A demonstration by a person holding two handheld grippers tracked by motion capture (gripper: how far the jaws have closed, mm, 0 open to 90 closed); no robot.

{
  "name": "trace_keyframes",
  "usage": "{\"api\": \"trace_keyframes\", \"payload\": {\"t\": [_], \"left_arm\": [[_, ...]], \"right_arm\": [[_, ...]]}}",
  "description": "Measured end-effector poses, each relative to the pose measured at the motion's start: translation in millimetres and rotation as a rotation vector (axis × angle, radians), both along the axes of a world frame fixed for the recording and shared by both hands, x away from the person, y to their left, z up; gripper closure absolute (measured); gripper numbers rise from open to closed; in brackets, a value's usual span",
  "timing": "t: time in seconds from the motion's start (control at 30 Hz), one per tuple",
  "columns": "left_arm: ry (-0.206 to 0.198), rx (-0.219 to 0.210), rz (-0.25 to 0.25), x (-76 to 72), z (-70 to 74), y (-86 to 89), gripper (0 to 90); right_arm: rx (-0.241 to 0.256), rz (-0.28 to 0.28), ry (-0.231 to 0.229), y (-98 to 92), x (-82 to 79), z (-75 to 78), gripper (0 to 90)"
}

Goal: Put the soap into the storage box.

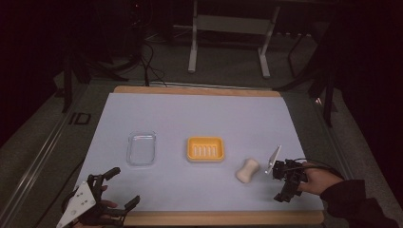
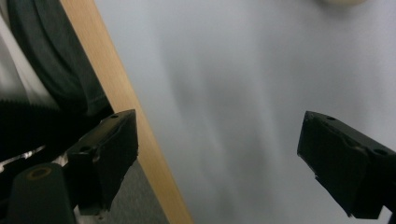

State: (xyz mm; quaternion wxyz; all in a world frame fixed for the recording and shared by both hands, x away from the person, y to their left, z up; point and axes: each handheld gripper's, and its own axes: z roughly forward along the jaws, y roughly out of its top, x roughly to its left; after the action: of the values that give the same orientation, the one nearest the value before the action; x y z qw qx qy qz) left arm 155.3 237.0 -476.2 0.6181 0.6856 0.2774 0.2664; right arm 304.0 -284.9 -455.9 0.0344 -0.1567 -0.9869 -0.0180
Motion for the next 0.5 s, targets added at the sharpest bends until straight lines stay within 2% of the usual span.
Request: {"api": "trace_keyframes", "payload": {"t": [0.07, 0.1, 0.13, 0.2, 0.33, 0.5], "left_arm": [[0.002, 0.003, 0.002, -0.7, -0.2, -0.1, 0.1], [0.005, 0.005, 0.003, -0.9, -0.4, -0.1, 0.1], [0.005, 0.006, 0.001, -1.0, -0.4, 0.2, 0.1], [0.004, -0.001, 0.002, -1.5, -0.4, 0.6, 0.1], [0.009, -0.002, 0.005, -1.5, -0.9, 1.4, 0.1], [0.020, -0.010, 0.007, -1.8, -1.5, 2.3, 0.1]], "right_arm": [[-0.009, 0.003, -0.006, 0.1, 0.2, -0.2, 12.2], [-0.031, 0.009, 0.021, 0.2, 1.3, -0.7, 12.3], [-0.045, 0.028, 0.033, 0.3, 0.6, -1.2, 12.4], [-0.064, 0.088, 0.010, 1.3, -4.0, -1.4, 14.1], [-0.056, 0.175, -0.002, 3.8, -7.5, 1.5, 14.0], [-0.040, 0.212, 0.038, 8.6, -5.3, 1.8, 14.1]]}}
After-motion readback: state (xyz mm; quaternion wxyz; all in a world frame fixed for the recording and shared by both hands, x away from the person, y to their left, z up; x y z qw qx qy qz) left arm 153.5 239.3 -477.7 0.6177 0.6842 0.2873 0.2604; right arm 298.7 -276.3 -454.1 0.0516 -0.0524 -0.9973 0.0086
